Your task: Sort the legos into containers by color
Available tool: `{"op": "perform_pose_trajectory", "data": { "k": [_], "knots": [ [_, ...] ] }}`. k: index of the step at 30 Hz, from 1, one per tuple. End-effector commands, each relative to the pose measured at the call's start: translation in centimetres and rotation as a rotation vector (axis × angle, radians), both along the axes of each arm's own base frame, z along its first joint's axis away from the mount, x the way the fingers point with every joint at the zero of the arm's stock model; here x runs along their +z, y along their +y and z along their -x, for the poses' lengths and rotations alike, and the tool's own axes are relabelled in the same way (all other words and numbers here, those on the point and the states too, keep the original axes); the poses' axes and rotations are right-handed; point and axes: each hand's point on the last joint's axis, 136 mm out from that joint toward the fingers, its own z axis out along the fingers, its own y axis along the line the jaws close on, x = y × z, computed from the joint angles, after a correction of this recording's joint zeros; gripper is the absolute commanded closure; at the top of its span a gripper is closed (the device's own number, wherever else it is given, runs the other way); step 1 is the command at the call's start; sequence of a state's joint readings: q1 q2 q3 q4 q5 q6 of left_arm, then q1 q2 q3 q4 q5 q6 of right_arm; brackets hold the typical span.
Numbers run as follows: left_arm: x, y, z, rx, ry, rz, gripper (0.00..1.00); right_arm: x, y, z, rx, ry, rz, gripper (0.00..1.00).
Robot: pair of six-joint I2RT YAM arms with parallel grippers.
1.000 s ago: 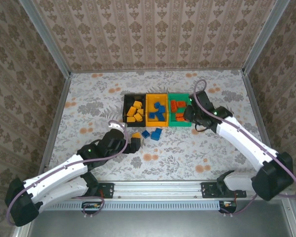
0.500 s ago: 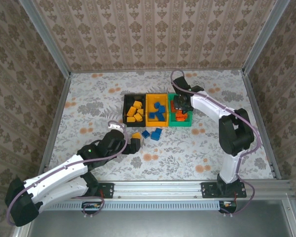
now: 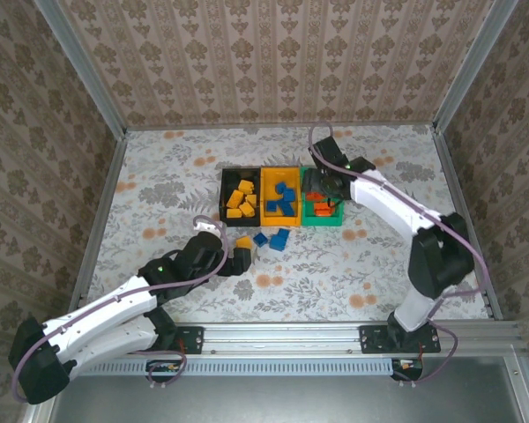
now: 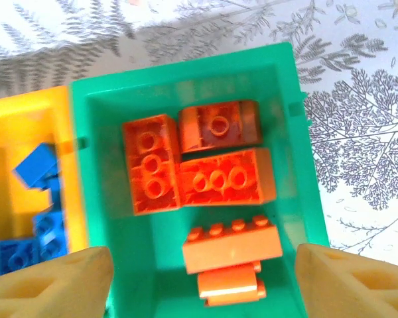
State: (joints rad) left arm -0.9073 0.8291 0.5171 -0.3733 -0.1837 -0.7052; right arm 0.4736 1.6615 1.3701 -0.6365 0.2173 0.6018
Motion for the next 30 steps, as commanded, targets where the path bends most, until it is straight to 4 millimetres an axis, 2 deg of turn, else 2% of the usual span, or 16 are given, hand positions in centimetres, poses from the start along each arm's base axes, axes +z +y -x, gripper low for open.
{"op": "perform_pose_trajectory", "data": {
  "k": [1,5,7,11,14,21,30],
  "knots": [
    [0.0,0.4,-0.1,0.017,0.001,-0.005,0.00,0.5,2.5,3.7,0.051,-0.010,-0.071,0.17],
    [-0.2,0.6,-0.2,0.027,0.004,-0.005,0.00,-1.6,5.3,7.2,0.093,0.018,-0.121,0.13],
    [-0.5,0.8,-0.1,0.031,0.013,-0.009,0.00,-2.8,7.5,8.2,0.129,0.024,-0.161,0.11],
    [-0.8,1.0,0.2,0.036,0.024,-0.005,0.00,-5.4,10.4,8.7,0.164,0.052,-0.140,0.10],
    [-0.9,1.3,0.4,0.041,0.024,0.004,0.00,-7.0,11.9,8.3,0.167,0.053,-0.107,0.07],
    [-0.8,1.8,0.7,0.053,0.017,0.021,0.00,-10.2,12.1,7.6,0.097,0.113,-0.047,0.10],
    [-0.9,2.1,0.8,0.057,0.017,0.024,0.00,-12.2,11.5,7.9,0.073,0.156,-0.023,0.27]
  ]
}}
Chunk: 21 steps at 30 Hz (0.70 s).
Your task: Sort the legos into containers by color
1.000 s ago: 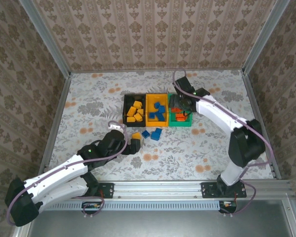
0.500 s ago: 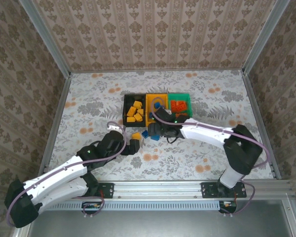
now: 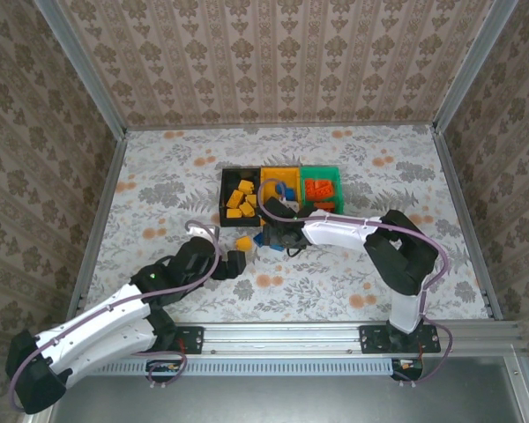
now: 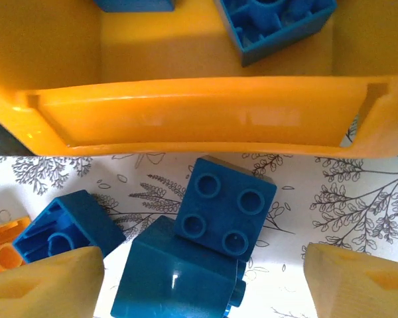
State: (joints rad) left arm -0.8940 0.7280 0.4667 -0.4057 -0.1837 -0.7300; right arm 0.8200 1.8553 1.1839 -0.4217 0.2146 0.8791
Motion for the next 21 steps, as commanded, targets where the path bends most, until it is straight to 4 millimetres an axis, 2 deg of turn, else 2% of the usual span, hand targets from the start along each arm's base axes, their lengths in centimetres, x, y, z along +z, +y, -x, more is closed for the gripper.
{"op": "perform_pose_trajectory", "data": {
  "k": [1,6,11,16,18,21],
  "knots": [
    [-0.7,0.7,0.2,0.028,0.021,-0.007,0.00,-0.6,-0.5,-0.3,-0.030,0.006,0.022,0.29],
    [-0.6,0.7,0.1,0.026,0.019,-0.006,0.00,-1.5,-1.3,0.8,-0.040,0.034,0.023,0.43],
    [-0.3,0.7,0.0,0.023,0.012,-0.006,0.00,-0.1,-2.4,1.9,-0.030,0.016,-0.001,0.57],
    [-0.4,0.7,-0.2,0.023,0.010,-0.011,0.00,3.4,-3.7,3.3,0.003,-0.029,-0.035,0.64],
    [-0.4,0.6,-0.2,0.021,0.011,-0.008,0.00,5.4,-4.1,3.6,0.021,-0.060,-0.056,0.64],
    [-0.3,0.4,-0.3,0.014,0.011,-0.007,0.00,8.3,-4.2,3.0,0.044,-0.094,-0.106,0.64]
  ]
}}
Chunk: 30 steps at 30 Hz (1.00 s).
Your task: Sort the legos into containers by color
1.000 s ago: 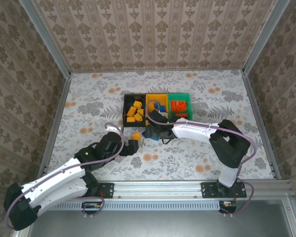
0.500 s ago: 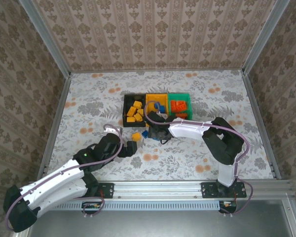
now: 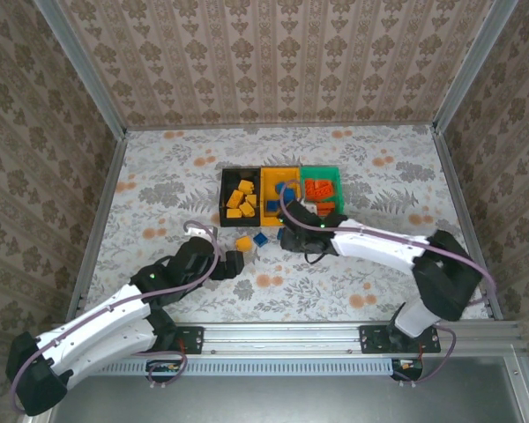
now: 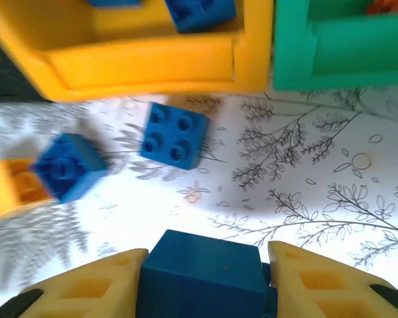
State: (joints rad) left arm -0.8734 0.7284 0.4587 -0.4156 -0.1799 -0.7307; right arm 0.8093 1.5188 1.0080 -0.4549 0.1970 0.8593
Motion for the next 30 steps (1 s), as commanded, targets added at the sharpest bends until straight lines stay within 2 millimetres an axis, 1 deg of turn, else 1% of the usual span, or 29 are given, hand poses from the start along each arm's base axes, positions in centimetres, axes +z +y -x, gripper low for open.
{"op": "perform_pose_trajectory", "data": {
  "k": [1,5,8,12,13,16,21,23,24,25,27,28,30],
  "knots": [
    [0.2,-0.2,-0.3,-0.004,-0.002,0.002,0.00,3.0,-0.7,-0.7,0.029,-0.027,-0.020,0.64],
    [0.2,-0.4,-0.5,-0.007,0.003,-0.008,0.00,5.5,-0.1,-4.0,0.028,-0.074,-0.038,0.64],
    [0.4,-0.5,-0.6,-0.009,0.008,-0.012,0.00,6.0,0.6,-7.0,0.010,-0.088,-0.036,0.63],
    [0.3,-0.5,-0.8,-0.010,0.015,-0.034,0.00,5.1,0.8,-11.1,-0.040,-0.097,0.003,0.63],
    [0.3,-0.6,-0.8,-0.013,0.017,-0.042,0.00,4.3,0.5,-11.5,-0.050,-0.073,0.026,0.62],
    [0.2,-0.5,-1.0,-0.016,0.022,-0.069,0.00,3.2,1.0,-13.4,-0.052,-0.057,0.057,0.61],
    [0.2,-0.6,-1.5,-0.017,0.011,-0.087,0.00,2.4,1.6,-15.3,-0.059,-0.048,0.070,0.58],
    [0.2,-0.6,-1.7,-0.017,0.008,-0.087,0.00,2.4,1.7,-15.6,-0.063,-0.046,0.069,0.54],
    [0.3,-0.6,-1.9,-0.016,0.008,-0.086,0.00,2.5,1.8,-15.6,-0.061,-0.046,0.063,0.49],
    [0.3,-0.7,-2.0,-0.017,0.009,-0.086,0.01,2.6,1.9,-15.6,-0.060,-0.046,0.058,0.38],
    [0.3,-0.8,-2.3,-0.022,0.008,-0.087,0.01,3.4,2.0,-15.5,-0.057,-0.057,0.042,0.27],
    [0.4,-1.0,-2.5,-0.024,0.009,-0.086,0.02,3.9,2.0,-15.4,-0.055,-0.065,0.032,0.23],
    [0.6,-1.3,-2.9,-0.032,0.005,-0.084,0.03,4.8,1.8,-14.9,-0.054,-0.085,0.012,0.19]
  ]
}}
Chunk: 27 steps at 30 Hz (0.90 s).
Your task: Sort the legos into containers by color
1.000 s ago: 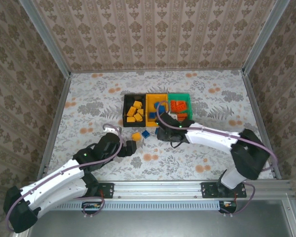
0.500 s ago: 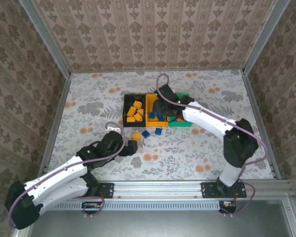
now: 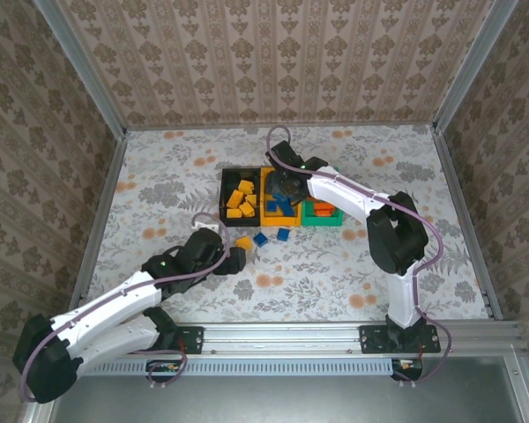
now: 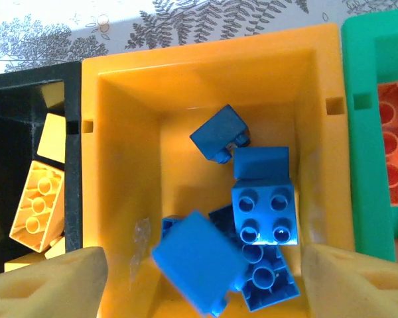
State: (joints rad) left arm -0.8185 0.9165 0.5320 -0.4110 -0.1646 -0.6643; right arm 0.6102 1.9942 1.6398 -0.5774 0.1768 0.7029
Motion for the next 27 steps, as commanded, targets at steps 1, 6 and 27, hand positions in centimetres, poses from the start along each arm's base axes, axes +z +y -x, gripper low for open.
{"op": "perform_pose_trajectory", "data": {
  "k": [1,6,27],
  "knots": [
    [2.0,-1.4,-1.4,-0.034,-0.051,0.034,0.05,3.4,-0.4,0.9,0.004,-0.056,-0.045,0.18],
    [1.8,-2.9,-3.0,-0.045,-0.060,0.038,0.13,4.7,-1.0,3.5,0.015,-0.086,-0.122,0.16],
    [-5.4,-4.8,-5.8,-0.048,0.063,-0.092,0.19,5.8,-5.0,7.9,-0.008,-0.138,-0.149,0.15]
  ]
}}
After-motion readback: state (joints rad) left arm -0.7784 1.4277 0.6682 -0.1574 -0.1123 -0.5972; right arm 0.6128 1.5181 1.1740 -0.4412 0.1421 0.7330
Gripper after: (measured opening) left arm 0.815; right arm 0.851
